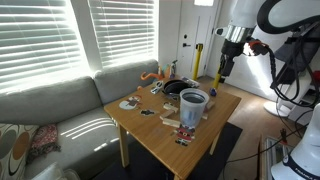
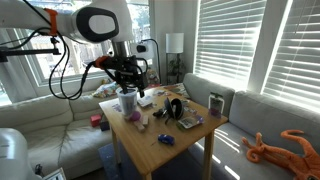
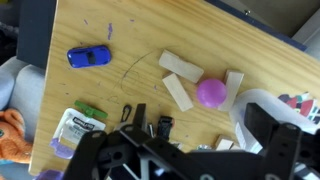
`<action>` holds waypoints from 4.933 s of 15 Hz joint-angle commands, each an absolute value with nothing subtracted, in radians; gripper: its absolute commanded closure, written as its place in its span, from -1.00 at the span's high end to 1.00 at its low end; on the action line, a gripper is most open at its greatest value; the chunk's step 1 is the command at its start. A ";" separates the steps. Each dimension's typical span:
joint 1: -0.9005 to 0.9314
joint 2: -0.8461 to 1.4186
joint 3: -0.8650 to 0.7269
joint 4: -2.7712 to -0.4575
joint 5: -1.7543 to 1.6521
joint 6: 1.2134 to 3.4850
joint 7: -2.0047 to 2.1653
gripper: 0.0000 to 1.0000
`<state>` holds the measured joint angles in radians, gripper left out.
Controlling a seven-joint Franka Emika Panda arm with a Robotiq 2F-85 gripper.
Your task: Stack up the blocks on the table
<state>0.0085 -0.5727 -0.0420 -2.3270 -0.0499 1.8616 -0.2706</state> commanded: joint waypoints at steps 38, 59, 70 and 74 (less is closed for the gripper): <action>0.085 -0.488 -0.214 -2.660 -0.050 2.269 -1.218 -0.39; 0.045 -0.499 -0.210 -2.493 0.012 2.112 -0.865 -0.86; 0.029 -0.399 -0.190 -2.481 0.005 2.116 -0.894 -0.43; 0.035 -0.407 -0.188 -2.497 0.012 2.186 -0.903 -0.86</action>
